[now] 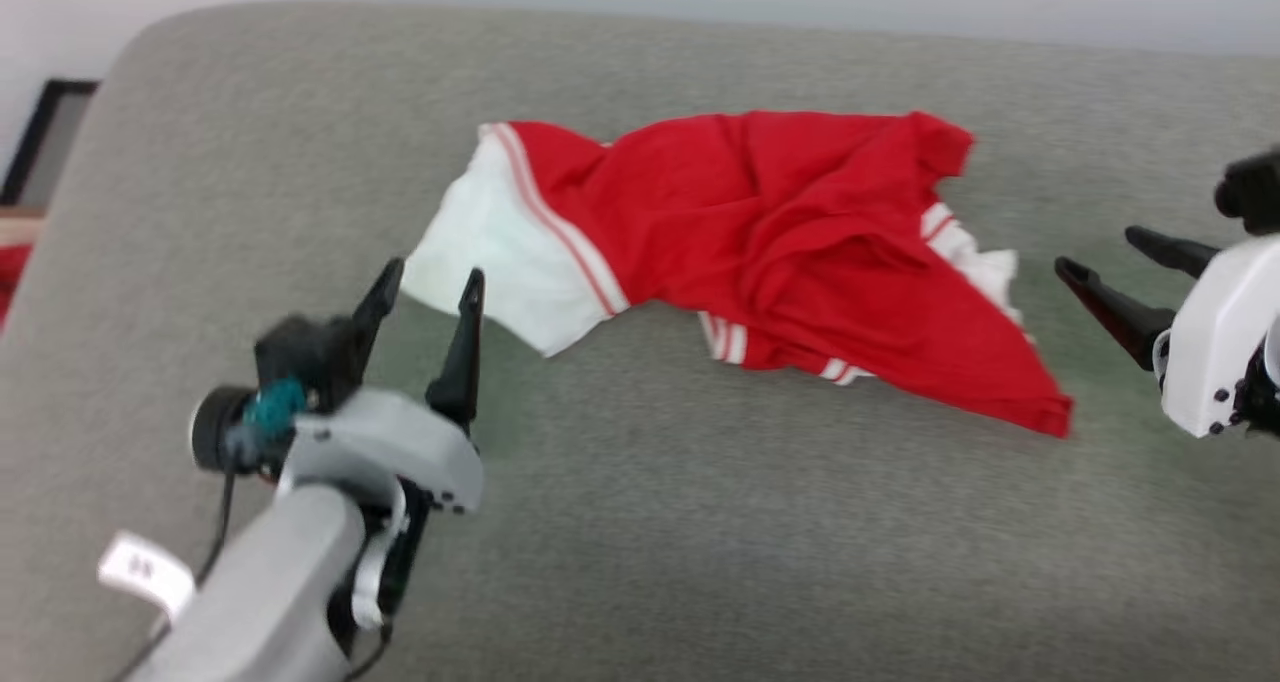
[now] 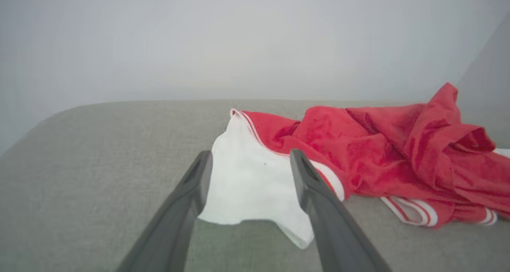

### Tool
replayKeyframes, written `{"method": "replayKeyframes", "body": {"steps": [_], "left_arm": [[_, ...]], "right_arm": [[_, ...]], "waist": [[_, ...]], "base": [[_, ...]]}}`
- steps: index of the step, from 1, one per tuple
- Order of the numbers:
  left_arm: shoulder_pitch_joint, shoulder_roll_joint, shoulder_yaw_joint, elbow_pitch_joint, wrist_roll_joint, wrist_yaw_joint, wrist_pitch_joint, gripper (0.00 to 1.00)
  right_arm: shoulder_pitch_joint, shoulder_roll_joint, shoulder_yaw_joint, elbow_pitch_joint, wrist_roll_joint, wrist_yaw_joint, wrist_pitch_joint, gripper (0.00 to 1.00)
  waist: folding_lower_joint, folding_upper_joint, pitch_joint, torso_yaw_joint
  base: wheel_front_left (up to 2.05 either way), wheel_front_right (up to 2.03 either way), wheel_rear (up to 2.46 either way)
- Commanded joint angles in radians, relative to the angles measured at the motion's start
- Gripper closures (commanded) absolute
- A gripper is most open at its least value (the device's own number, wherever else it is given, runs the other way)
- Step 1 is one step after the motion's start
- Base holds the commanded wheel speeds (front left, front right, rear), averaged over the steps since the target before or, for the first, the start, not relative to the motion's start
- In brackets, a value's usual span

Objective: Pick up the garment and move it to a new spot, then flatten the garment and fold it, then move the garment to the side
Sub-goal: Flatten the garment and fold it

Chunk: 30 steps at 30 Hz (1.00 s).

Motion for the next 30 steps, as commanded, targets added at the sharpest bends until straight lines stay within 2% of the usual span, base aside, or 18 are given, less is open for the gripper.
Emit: {"method": "replayKeyframes", "body": {"steps": [1, 5, 10, 22, 23, 24, 25, 30], "left_arm": [[0.008, -0.009, 0.024, -0.021, 0.022, 0.008, -0.001, 0.00], [0.122, -0.055, 0.109, -0.114, 0.134, 0.021, -0.001, 0.00], [0.193, -0.117, 0.182, -0.167, 0.214, -0.001, -0.001, 0.00], [0.244, -0.209, 0.306, -0.163, 0.311, -0.089, -0.001, 0.00], [0.246, -0.216, 0.315, -0.162, 0.317, -0.093, -0.001, 0.00], [0.249, -0.221, 0.324, -0.161, 0.323, -0.099, -0.001, 0.00], [0.252, -0.225, 0.332, -0.160, 0.327, -0.104, -0.001, 0.00], [0.266, -0.250, 0.367, -0.154, 0.348, -0.128, -0.001, 0.00]], "right_arm": [[-0.012, -0.007, 0.015, 0.004, 0.017, -0.001, 0.021, 0.00], [-0.095, -0.043, 0.083, 0.040, 0.089, -0.001, 0.131, 0.00], [-0.170, -0.069, 0.159, 0.101, 0.116, -0.001, 0.194, 0.00], [-0.242, -0.078, 0.320, 0.205, 0.135, -0.001, 0.191, 0.00], [-0.242, -0.079, 0.334, 0.206, 0.140, -0.001, 0.189, 0.55], [-0.242, -0.077, 0.342, 0.210, 0.151, -0.001, 0.185, 0.86], [-0.246, -0.077, 0.352, 0.209, 0.154, -0.001, 0.180, 1.00], [-0.280, -0.101, 0.338, 0.219, 0.166, -0.001, 0.085, 1.00]], "waist": [[-0.0001, 0.0000, 0.027, 0.048], [-0.0001, 0.0000, 0.054, 0.077], [-0.0001, 0.0000, 0.082, 0.110], [-0.0001, 0.0000, 0.117, 0.135], [-0.0001, 0.0000, 0.118, 0.134], [-0.0001, 0.0000, 0.119, 0.132], [-0.0001, 0.0000, 0.119, 0.129], [-0.0001, 0.0000, 0.114, 0.112]], "base": [[0.00, 0.00, 0.00], [0.00, 0.00, 0.00], [0.00, 0.00, 0.00], [0.00, 0.00, 0.00], [0.00, 0.00, 0.00], [0.00, 0.00, 0.00], [0.00, 0.00, 0.00], [0.00, 0.00, 0.00]]}}
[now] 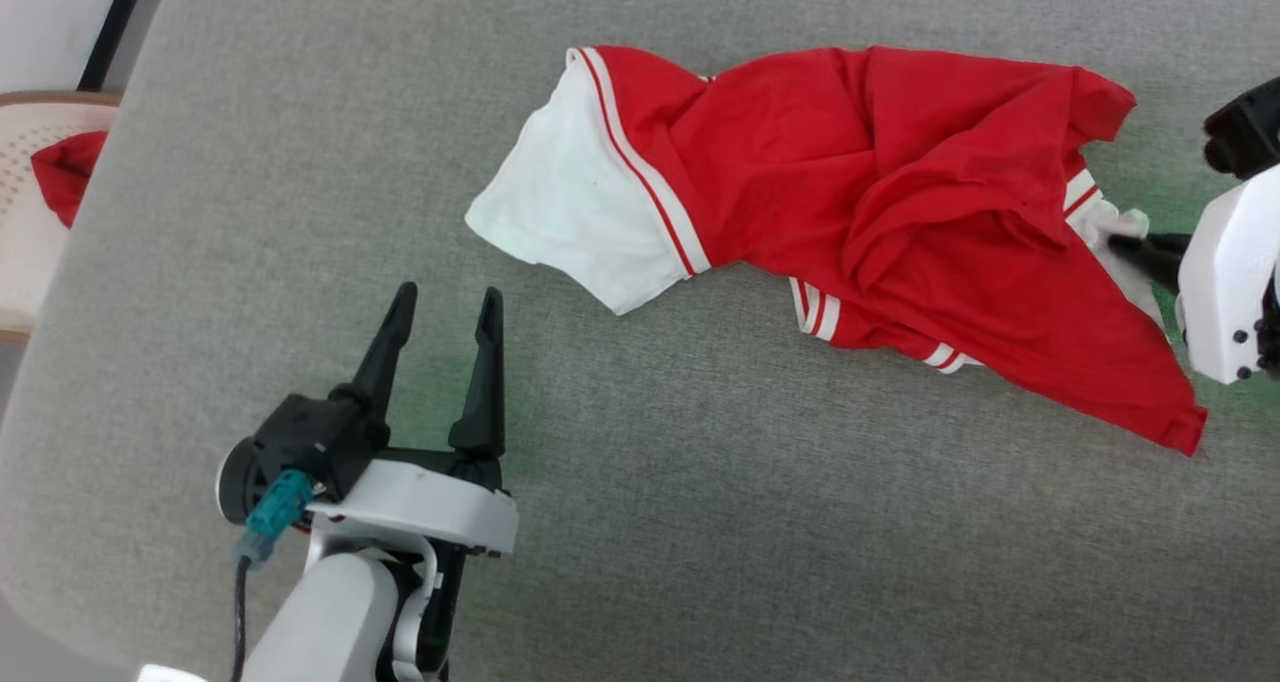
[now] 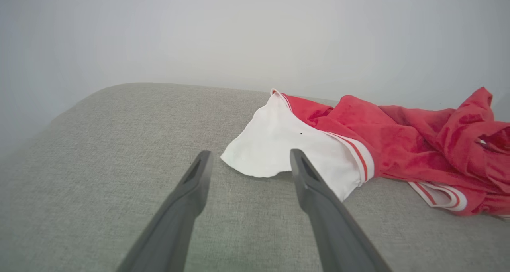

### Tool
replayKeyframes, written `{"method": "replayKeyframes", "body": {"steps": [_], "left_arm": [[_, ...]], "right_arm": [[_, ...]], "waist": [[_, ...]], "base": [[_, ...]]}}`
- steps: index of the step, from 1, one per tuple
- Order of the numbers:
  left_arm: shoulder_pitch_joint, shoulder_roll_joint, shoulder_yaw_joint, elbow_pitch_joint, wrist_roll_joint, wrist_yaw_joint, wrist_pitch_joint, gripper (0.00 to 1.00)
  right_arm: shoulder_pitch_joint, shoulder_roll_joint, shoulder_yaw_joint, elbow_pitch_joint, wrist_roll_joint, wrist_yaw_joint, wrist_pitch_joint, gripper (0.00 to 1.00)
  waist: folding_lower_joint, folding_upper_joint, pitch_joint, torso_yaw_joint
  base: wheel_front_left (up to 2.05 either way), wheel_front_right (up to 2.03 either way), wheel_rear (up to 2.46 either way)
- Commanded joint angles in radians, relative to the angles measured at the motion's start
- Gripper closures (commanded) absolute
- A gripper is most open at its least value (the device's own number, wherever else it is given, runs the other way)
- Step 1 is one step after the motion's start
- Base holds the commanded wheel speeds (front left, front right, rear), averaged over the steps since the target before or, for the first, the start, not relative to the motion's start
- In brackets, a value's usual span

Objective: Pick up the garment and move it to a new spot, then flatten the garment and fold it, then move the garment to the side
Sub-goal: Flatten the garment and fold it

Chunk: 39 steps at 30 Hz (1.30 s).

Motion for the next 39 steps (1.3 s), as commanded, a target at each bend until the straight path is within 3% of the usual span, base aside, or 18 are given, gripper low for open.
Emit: {"method": "replayKeyframes", "body": {"steps": [1, 10, 16, 21, 23, 30, 39], "left_arm": [[0.011, -0.003, 0.009, 0.002, 0.011, -0.007, 0.000, 0.00], [0.036, -0.017, 0.054, 0.004, 0.037, -0.027, 0.000, 0.00], [0.046, -0.023, 0.063, 0.005, 0.050, -0.037, 0.000, 0.00], [0.062, -0.034, 0.064, 0.009, 0.050, -0.046, 0.000, 0.00], [0.067, -0.037, 0.065, 0.012, 0.050, -0.051, 0.000, 0.00], [0.079, -0.040, 0.066, 0.027, 0.049, -0.057, 0.000, 0.00], [0.072, -0.037, 0.058, 0.041, 0.049, -0.058, 0.000, 0.00]], "right_arm": [[-0.008, -0.018, -0.001, 0.012, -0.003, -0.001, -0.017, 1.00], [0.015, -0.087, -0.094, -0.067, 0.032, -0.001, -0.189, 1.00], [0.095, -0.113, -0.259, -0.129, 0.133, -0.001, -0.294, 1.00], [0.248, -0.126, -0.420, -0.065, 0.177, -0.001, -0.370, 1.00], [0.312, -0.135, -0.461, 0.000, 0.144, -0.001, -0.387, 1.00], [0.426, -0.050, -0.609, 0.178, 0.122, -0.001, -0.441, 1.00], [0.468, 0.016, -0.662, 0.285, 0.013, -0.001, -0.435, 1.00]], "waist": [[0.0000, -0.0001, -0.005, -0.009], [0.0000, -0.0001, -0.029, -0.055], [0.0000, -0.0001, -0.046, -0.066], [0.0000, -0.0001, -0.059, -0.065], [0.0000, -0.0001, -0.061, -0.064], [0.0000, -0.0001, -0.067, -0.068], [0.0000, -0.0001, -0.071, -0.078]], "base": [[0.00, 0.00, 0.00], [0.00, 0.00, 0.00], [0.00, 0.00, 0.00], [0.00, 0.00, 0.00], [0.00, 0.00, 0.00], [0.00, 0.00, 0.00], [0.00, 0.00, 0.00]]}}
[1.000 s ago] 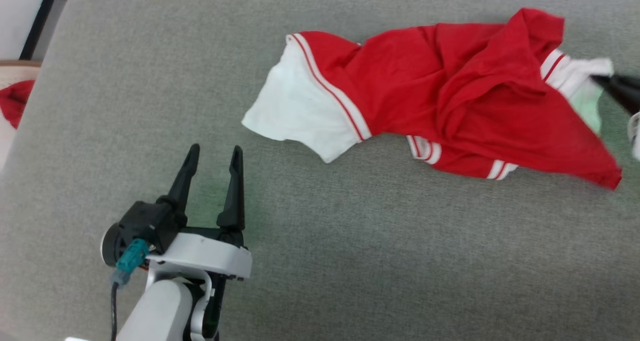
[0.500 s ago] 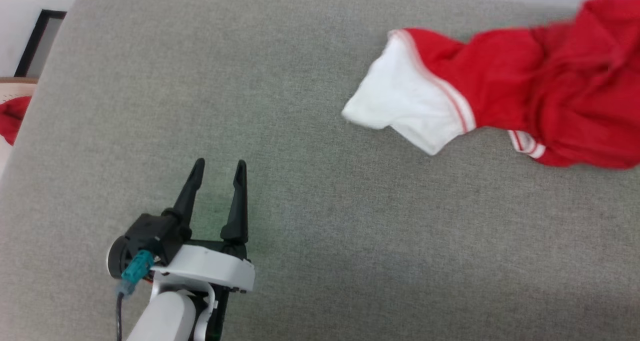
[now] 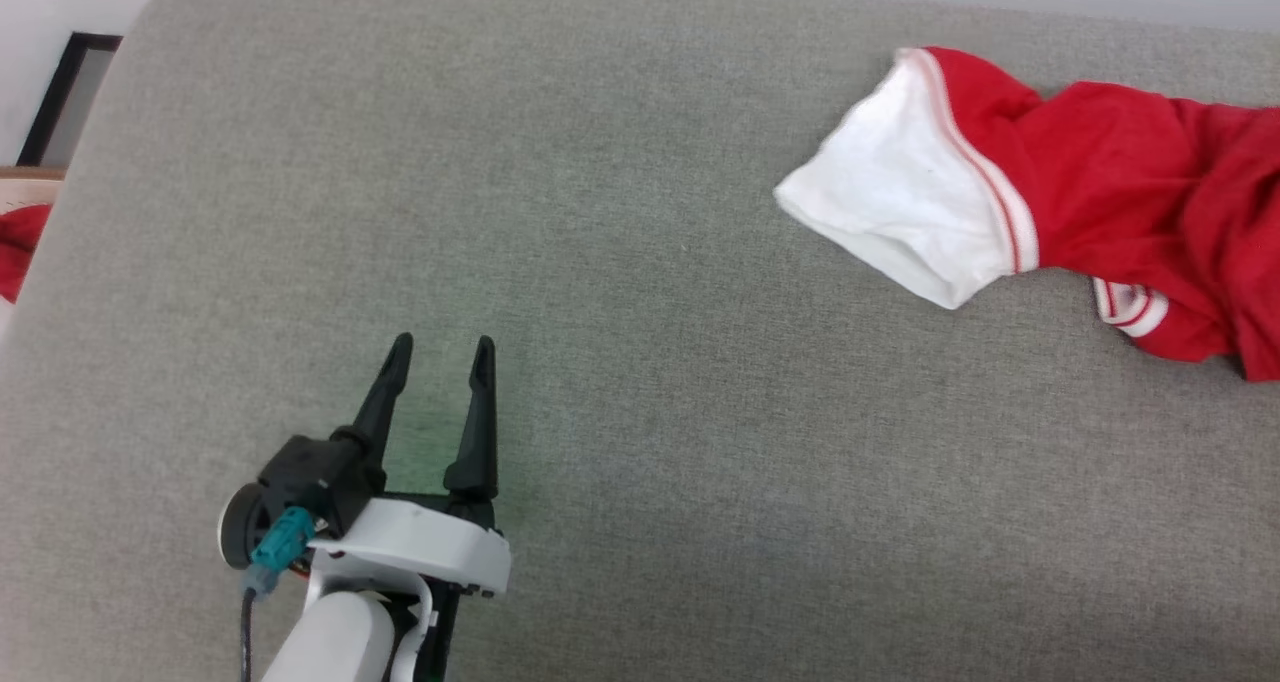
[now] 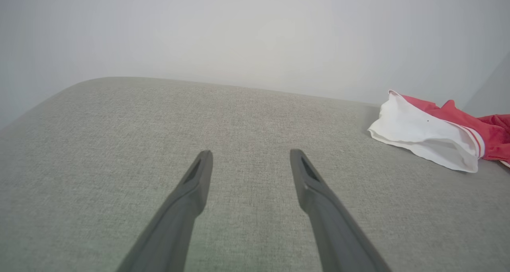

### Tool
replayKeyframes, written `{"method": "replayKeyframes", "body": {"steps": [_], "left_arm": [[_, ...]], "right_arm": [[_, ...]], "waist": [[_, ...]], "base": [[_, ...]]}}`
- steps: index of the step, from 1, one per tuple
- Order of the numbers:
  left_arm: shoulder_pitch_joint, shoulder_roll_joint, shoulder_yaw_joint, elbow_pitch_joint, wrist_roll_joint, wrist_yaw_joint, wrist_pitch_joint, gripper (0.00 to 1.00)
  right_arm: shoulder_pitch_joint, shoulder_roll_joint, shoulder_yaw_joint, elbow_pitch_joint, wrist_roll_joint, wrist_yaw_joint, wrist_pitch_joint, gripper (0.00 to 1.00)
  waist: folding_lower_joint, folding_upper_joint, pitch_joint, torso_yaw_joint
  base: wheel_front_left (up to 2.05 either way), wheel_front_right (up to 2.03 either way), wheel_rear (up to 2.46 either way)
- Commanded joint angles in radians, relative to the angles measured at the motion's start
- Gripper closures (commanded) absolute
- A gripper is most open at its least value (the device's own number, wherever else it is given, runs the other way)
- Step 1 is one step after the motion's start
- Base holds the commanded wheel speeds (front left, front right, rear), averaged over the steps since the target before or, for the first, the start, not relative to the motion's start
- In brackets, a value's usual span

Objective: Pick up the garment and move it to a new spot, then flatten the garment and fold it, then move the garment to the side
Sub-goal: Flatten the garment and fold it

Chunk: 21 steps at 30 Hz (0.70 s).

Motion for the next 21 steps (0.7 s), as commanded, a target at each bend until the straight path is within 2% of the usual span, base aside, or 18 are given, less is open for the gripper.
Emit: {"method": "replayKeyframes", "body": {"steps": [1, 4, 5, 6, 10, 14, 17, 21], "left_arm": [[0.000, 0.003, -0.002, 0.001, 0.003, -0.001, 0.000, 0.00], [0.000, 0.006, -0.002, 0.001, 0.003, 0.003, 0.000, 0.00], [0.000, 0.006, -0.003, 0.001, 0.003, 0.004, 0.000, 0.00], [0.001, 0.006, -0.002, -0.001, 0.003, 0.006, 0.000, 0.00], [0.001, 0.004, -0.005, -0.007, 0.002, 0.010, 0.000, 0.00], [-0.002, -0.004, -0.007, -0.008, 0.001, 0.011, 0.000, 0.00], [-0.008, -0.013, -0.009, -0.003, 0.001, 0.007, 0.000, 0.00], [-0.019, -0.025, -0.012, 0.006, 0.005, -0.002, 0.000, 0.00]], "right_arm": [[0.009, 0.008, -0.001, 0.000, -0.014, -0.001, -0.002, 1.00], [0.001, 0.027, -0.004, -0.015, -0.049, -0.001, -0.004, 1.00], [-0.004, 0.024, -0.010, -0.023, -0.066, -0.001, -0.013, 0.53], [-0.009, 0.017, -0.016, -0.034, -0.082, -0.001, -0.020, 0.00], [0.002, -0.032, -0.028, -0.092, -0.158, -0.001, -0.012, 0.00], [-0.009, -0.094, -0.060, -0.221, -0.198, -0.001, 0.052, 0.00], [-0.022, -0.099, -0.053, -0.361, -0.192, -0.001, 0.154, 0.00], [0.007, -0.110, 0.019, -0.572, -0.138, -0.001, 0.374, 0.00]], "waist": [[0.0000, 0.0000, 0.001, -0.001], [0.0000, 0.0000, 0.002, -0.008], [0.0000, 0.0000, 0.002, -0.009], [0.0000, 0.0000, 0.002, -0.012], [0.0000, 0.0000, 0.006, -0.015], [0.0000, 0.0000, 0.012, -0.017], [0.0000, 0.0000, 0.017, -0.016], [0.0000, 0.0000, 0.023, -0.008]], "base": [[0.00, 0.00, 0.00], [0.00, 0.00, 0.00], [0.00, 0.00, 0.00], [0.00, 0.00, 0.00], [0.00, 0.00, 0.00], [0.00, 0.00, 0.00], [0.00, 0.00, 0.00], [0.00, 0.00, 0.00]]}}
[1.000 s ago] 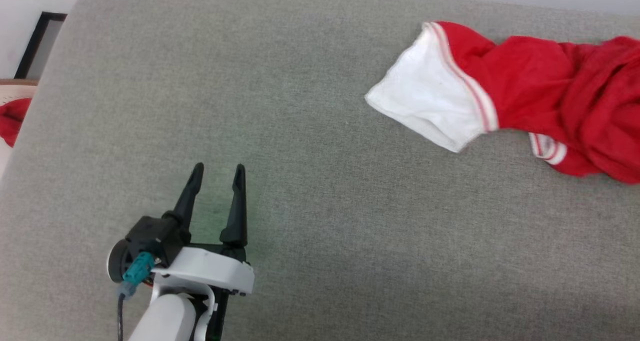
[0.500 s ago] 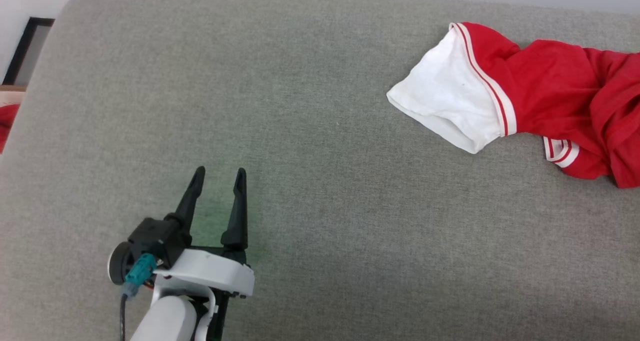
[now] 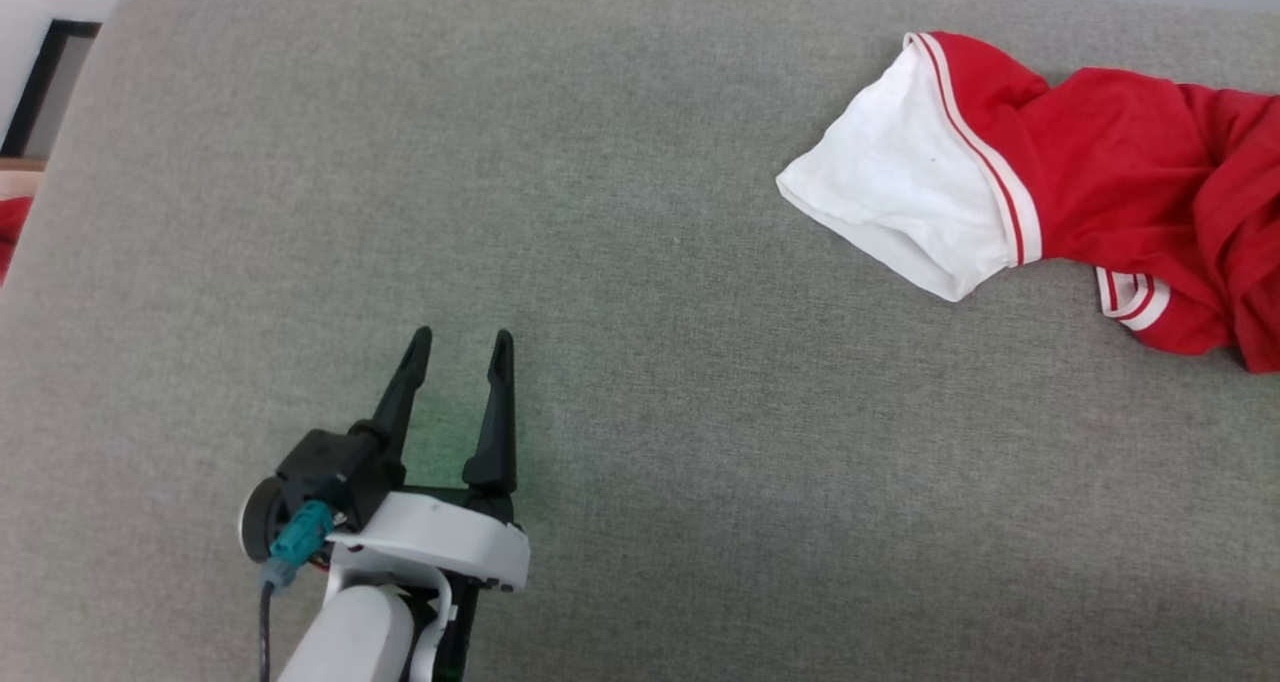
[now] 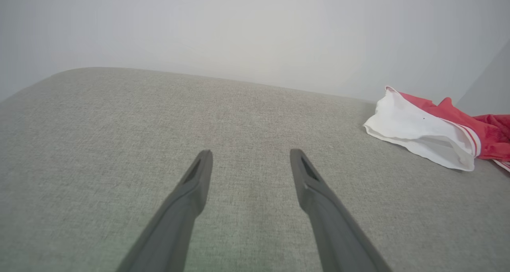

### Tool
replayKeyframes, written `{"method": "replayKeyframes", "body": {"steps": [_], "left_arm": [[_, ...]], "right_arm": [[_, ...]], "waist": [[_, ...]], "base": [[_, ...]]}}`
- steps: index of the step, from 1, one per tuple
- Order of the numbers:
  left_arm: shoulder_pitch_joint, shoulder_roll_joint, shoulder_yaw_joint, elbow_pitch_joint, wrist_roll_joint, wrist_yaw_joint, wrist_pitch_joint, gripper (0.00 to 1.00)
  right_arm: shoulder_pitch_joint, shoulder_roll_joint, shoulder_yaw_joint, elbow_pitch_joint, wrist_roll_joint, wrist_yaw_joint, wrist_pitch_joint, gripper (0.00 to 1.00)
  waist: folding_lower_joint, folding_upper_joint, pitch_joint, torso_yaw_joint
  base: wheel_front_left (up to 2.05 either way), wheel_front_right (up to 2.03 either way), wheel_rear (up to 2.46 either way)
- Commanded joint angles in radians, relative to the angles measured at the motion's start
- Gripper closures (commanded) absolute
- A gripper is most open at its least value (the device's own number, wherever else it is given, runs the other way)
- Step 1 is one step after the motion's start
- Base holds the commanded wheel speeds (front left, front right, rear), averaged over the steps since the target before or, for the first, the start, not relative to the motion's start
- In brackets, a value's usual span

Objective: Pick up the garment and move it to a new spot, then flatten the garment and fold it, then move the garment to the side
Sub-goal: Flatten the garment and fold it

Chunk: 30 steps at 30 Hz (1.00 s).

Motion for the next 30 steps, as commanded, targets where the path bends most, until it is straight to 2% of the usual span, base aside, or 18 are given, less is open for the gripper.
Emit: {"method": "replayKeyframes", "body": {"steps": [1, 5, 9, 15, 19, 20, 21, 22, 30], "left_arm": [[-0.011, -0.007, 0.000, 0.005, 0.005, -0.007, 0.000, 0.00], [-0.021, -0.022, 0.006, 0.013, 0.008, -0.016, 0.000, 0.00], [-0.032, -0.044, 0.006, 0.020, 0.014, -0.029, 0.000, 0.00], [-0.040, -0.071, 0.026, 0.032, 0.026, -0.051, 0.000, 0.00], [-0.035, -0.086, 0.043, 0.038, 0.038, -0.062, 0.000, 0.00], [-0.033, -0.090, 0.046, 0.041, 0.042, -0.067, 0.000, 0.00], [-0.032, -0.094, 0.049, 0.043, 0.041, -0.070, 0.000, 0.00], [-0.031, -0.097, 0.053, 0.045, 0.043, -0.073, 0.000, 0.00], [-0.045, -0.114, 0.070, 0.064, 0.065, -0.099, 0.000, 0.00]], "right_arm": [[0.024, -0.014, 0.031, -0.068, 0.022, -0.001, 0.086, 0.00], [0.031, -0.038, 0.098, -0.208, 0.039, -0.001, 0.265, 0.00], [0.005, -0.054, 0.136, -0.256, 0.008, -0.001, 0.372, 0.00], [-0.030, -0.044, 0.155, -0.233, -0.051, -0.001, 0.434, 0.00], [-0.046, -0.035, 0.154, -0.208, -0.096, -0.001, 0.419, 0.00], [-0.048, -0.029, 0.154, -0.203, -0.107, -0.001, 0.408, 0.32], [-0.053, -0.013, 0.140, -0.190, -0.111, -0.001, 0.392, 0.82], [-0.057, 0.002, 0.128, -0.179, -0.117, -0.001, 0.379, 1.00], [-0.168, 0.086, 0.052, -0.190, -0.119, -0.001, 0.318, 1.00]], "waist": [[0.0000, 0.0000, 0.006, 0.007], [0.0000, 0.0000, 0.018, 0.018], [0.0000, 0.0000, 0.036, 0.036], [0.0000, 0.0000, 0.056, 0.060], [0.0000, 0.0000, 0.063, 0.066], [0.0000, 0.0000, 0.064, 0.067], [0.0000, 0.0000, 0.065, 0.066], [0.0000, 0.0000, 0.065, 0.066], [0.0000, 0.0000, 0.077, 0.050]], "base": [[0.00, 0.00, 0.00], [0.00, 0.00, 0.00], [0.00, 0.00, 0.00], [0.00, 0.00, 0.00], [0.00, 0.00, 0.00], [0.00, 0.00, 0.00], [0.00, 0.00, 0.00], [0.00, 0.00, 0.00], [0.00, 0.00, 0.00]]}}
